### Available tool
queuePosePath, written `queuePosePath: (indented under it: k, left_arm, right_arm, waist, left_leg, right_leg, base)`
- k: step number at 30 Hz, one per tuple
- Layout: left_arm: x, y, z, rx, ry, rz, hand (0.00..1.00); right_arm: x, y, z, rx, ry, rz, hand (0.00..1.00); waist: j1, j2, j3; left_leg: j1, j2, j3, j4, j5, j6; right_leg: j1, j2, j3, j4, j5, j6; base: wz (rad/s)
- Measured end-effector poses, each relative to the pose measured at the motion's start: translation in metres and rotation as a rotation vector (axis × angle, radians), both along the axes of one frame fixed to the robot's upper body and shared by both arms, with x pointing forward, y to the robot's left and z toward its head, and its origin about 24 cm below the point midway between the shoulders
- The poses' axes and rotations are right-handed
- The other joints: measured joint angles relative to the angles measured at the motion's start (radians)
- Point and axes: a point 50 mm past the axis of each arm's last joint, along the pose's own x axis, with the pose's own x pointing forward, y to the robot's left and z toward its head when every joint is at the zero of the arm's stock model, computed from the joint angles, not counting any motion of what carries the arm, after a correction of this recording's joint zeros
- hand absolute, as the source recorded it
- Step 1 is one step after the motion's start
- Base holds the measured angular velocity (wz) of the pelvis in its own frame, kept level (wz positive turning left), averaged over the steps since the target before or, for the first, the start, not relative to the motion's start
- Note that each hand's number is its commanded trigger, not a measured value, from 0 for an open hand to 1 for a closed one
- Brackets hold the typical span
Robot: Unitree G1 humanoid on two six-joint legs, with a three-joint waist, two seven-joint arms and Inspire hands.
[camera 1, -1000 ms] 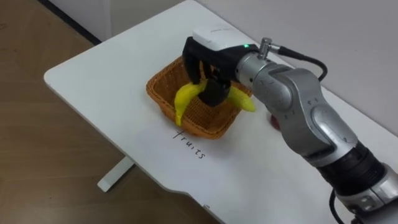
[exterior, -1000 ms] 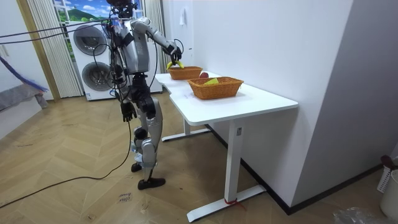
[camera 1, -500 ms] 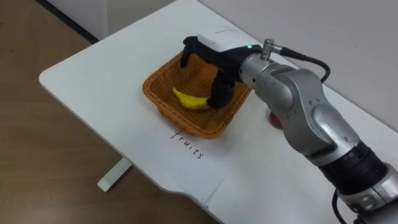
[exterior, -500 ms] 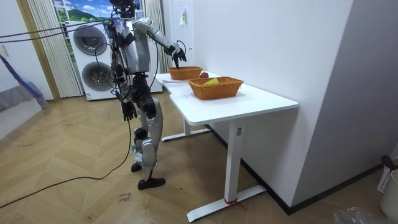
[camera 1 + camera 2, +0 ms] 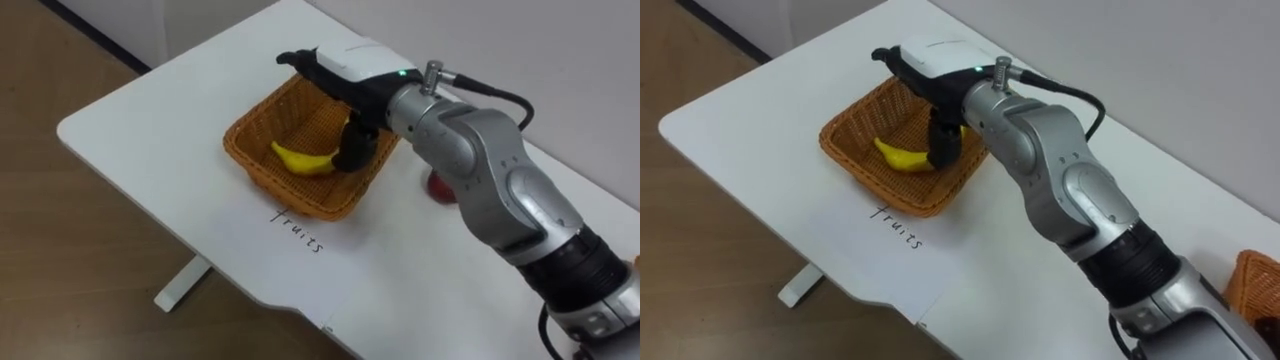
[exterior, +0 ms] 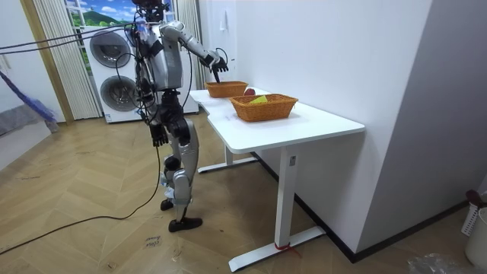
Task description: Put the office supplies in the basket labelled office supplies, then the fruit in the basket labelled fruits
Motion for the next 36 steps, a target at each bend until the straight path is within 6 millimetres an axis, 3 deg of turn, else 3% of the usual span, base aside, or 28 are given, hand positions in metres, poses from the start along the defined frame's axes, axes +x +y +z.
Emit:
queuePosePath:
  k: [6, 13, 20, 25, 28, 36]
  left_arm:
    - [-0.009, -0.005, -0.003, 0.006, 0.013, 0.021, 0.00]
    - [-0.025, -0.007, -0.004, 0.004, 0.044, 0.050, 0.00]
    - [-0.030, -0.015, -0.006, -0.017, 0.032, 0.091, 0.00]
    - [-0.023, -0.022, -0.006, -0.004, 0.000, 0.095, 0.00]
    - [-0.014, -0.025, -0.005, -0.003, -0.037, 0.090, 0.00]
    - [-0.014, -0.031, -0.006, -0.017, -0.040, 0.087, 0.00]
  right_arm:
    - [0.006, -0.015, 0.015, 0.119, -0.036, -0.039, 0.00]
    - [0.010, -0.054, 0.019, 0.394, -0.037, -0.155, 0.00]
    - [0.005, -0.096, 0.006, 0.635, -0.041, -0.313, 0.00]
    - [0.005, -0.106, 0.009, 0.746, -0.080, -0.361, 0.00]
    - [0.005, -0.113, 0.004, 0.797, -0.072, -0.391, 0.00]
    - [0.004, -0.126, -0.029, 0.828, 0.043, -0.497, 0.00]
  waist:
    - [-0.024, 0.021, -0.0066]
    - [-0.071, 0.034, -0.0074]
    - [-0.133, 0.063, -0.0092]
    - [-0.163, 0.082, -0.0189]
    - [-0.166, 0.084, -0.0197]
    - [-0.190, 0.089, -0.0202]
  left_leg:
    - [0.005, -0.002, 0.000, 0.003, 0.000, 0.000]
    - [0.024, -0.001, 0.001, 0.002, 0.000, 0.000]
    - [0.037, 0.000, 0.013, 0.000, 0.000, 0.000]
    - [0.042, 0.004, 0.042, -0.004, 0.000, 0.000]
    - [0.049, 0.005, 0.056, -0.006, 0.000, 0.000]
    - [0.058, 0.005, 0.065, -0.014, 0.000, 0.001]
  right_leg:
    - [0.008, -0.002, -0.003, 0.001, 0.001, -0.001]
    - [0.028, -0.002, -0.003, 0.000, 0.001, -0.001]
    - [0.038, -0.002, 0.008, 0.002, 0.001, -0.002]
    - [0.030, 0.001, 0.032, 0.003, 0.003, -0.005]
    - [0.030, 0.001, 0.048, 0.004, 0.004, -0.005]
    - [0.032, 0.001, 0.054, 0.004, 0.004, -0.005]
  base:
    - [0.00]
    - [0.00]
    - [-0.05]
    - [-0.15]
    - [-0.13]
    - [-0.03]
